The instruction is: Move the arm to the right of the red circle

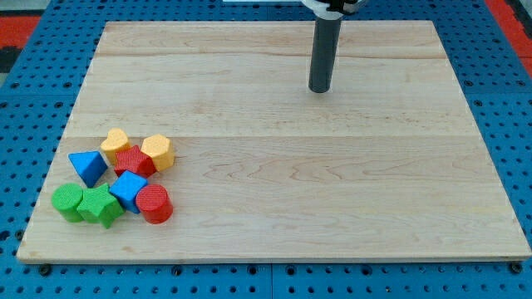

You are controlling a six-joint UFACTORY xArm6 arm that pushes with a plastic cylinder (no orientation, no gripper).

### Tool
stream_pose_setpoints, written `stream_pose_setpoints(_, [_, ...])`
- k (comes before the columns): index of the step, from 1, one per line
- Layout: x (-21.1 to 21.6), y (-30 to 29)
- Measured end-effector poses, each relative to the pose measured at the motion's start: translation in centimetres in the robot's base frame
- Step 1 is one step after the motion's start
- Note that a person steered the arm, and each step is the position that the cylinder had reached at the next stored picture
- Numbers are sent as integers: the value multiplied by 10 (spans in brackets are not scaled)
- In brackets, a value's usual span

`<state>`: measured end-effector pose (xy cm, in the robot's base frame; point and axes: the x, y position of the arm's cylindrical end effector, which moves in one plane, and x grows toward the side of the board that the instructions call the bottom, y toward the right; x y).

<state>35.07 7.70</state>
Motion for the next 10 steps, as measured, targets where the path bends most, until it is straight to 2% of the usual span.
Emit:
stream_pose_setpoints(1, [2, 8])
stream_pose_setpoints(3, [106, -4])
stream_pose_setpoints(4, [141, -44])
stream_pose_setpoints(8, [143, -44])
stream_pose_setpoints(9, [158, -44])
stream_pose_setpoints(10, [200, -50])
